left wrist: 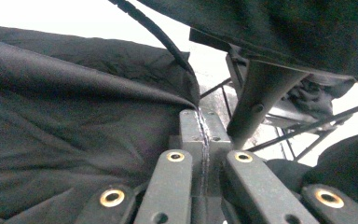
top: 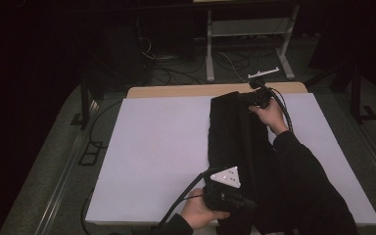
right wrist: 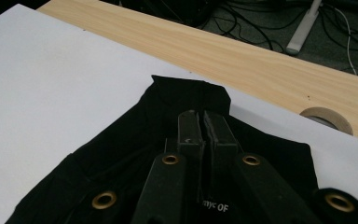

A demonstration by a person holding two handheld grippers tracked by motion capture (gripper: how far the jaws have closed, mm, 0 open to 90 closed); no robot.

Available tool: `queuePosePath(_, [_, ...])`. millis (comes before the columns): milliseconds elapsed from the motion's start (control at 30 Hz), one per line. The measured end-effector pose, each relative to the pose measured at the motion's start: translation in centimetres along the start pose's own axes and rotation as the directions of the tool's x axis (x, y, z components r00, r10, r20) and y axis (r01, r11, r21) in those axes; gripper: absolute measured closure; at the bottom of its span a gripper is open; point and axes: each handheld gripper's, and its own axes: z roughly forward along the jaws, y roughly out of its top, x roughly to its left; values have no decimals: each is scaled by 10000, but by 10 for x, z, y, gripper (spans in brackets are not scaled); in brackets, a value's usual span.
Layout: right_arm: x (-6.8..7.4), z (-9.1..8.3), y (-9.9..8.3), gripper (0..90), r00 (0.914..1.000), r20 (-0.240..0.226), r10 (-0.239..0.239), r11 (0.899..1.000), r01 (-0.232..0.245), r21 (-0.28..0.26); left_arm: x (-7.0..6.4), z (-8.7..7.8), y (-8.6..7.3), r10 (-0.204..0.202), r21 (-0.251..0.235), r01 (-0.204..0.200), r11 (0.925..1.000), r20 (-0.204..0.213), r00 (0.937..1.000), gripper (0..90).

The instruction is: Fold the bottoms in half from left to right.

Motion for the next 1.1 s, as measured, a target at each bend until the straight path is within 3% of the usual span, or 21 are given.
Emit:
queuePosePath(367, [-19, 4, -8, 853, 9999, -3, 130, 9997, -130, 207, 2, 25, 10, -332, -195, 329, 9993, -124, 9994, 892])
queuePosePath(633, [-28, -3, -5, 854, 9993, 300, -224, 9986, 209, 481, 1, 38, 23, -674, -172, 670, 9976, -238, 9974, 892])
queuePosePath(833, [-33, -6, -4, 853, 9986, 311, -436, 9977, 419, 525, 3, 53, 31, -1152, 27, 1153, 9933, -298, 9929, 891])
queuePosePath(933, [-33, -5, -5, 853, 9972, 368, -657, 9963, 635, 573, 3, 62, 35, -1166, 188, 1173, 9929, -340, 9926, 892])
queuePosePath(1100, [-32, -4, -2, 853, 9954, 366, -890, 9952, 873, 450, 5, 71, 44, -1243, 7, 1244, 9922, -315, 9917, 892])
